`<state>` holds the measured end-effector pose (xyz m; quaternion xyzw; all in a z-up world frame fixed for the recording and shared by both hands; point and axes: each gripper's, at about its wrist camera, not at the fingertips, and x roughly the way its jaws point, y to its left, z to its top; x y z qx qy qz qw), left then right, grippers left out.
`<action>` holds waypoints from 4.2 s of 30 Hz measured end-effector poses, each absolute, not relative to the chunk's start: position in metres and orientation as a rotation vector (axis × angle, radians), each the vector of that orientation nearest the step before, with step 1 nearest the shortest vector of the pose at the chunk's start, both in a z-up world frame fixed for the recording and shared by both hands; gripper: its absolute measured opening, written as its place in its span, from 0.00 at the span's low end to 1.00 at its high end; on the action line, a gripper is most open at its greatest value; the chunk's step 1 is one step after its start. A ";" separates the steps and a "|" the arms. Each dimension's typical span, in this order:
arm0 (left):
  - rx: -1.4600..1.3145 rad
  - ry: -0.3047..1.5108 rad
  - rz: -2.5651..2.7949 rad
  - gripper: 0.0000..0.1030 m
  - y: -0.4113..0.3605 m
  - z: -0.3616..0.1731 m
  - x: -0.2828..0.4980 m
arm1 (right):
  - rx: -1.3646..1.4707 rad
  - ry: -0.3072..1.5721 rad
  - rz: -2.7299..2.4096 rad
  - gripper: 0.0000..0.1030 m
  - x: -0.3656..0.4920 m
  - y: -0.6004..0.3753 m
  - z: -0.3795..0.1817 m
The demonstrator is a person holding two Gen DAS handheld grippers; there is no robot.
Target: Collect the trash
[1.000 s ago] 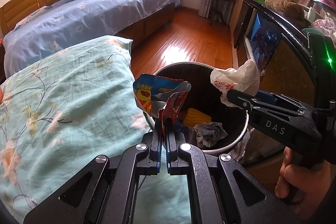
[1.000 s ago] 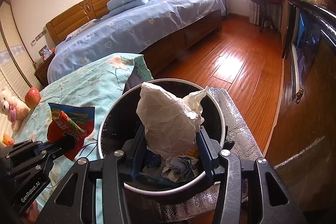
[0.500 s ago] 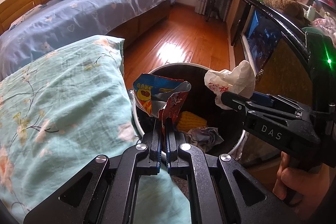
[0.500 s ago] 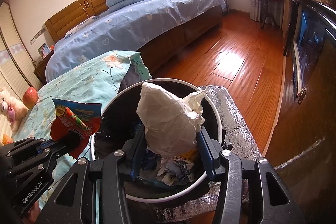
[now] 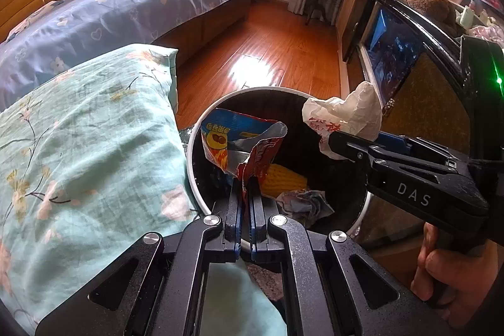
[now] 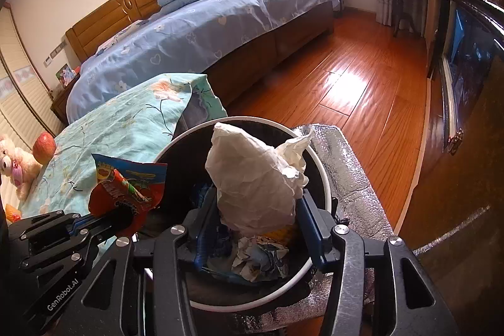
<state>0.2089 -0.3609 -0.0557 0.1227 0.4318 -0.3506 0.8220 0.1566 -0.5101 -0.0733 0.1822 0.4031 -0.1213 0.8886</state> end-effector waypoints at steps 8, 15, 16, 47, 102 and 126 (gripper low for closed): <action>0.251 0.876 -0.725 0.56 -0.344 -0.045 0.203 | 0.399 0.835 -0.238 0.60 0.156 -0.510 -0.070; 0.156 0.859 -0.653 0.58 -0.289 -0.039 0.195 | 0.424 0.799 -0.237 0.66 0.141 -0.497 -0.062; 0.140 0.858 -0.646 0.59 -0.281 -0.038 0.193 | 0.427 0.788 -0.236 0.68 0.138 -0.492 -0.061; 0.062 0.453 -0.262 1.00 -0.103 0.013 0.081 | 0.179 0.391 -0.211 1.00 0.042 -0.335 0.015; 0.081 0.396 -0.214 1.00 -0.101 0.017 0.062 | 0.125 0.413 -0.171 1.00 0.037 -0.313 0.005; 0.089 0.400 -0.223 1.00 -0.106 0.015 0.063 | 0.125 0.413 -0.166 1.00 0.036 -0.312 0.006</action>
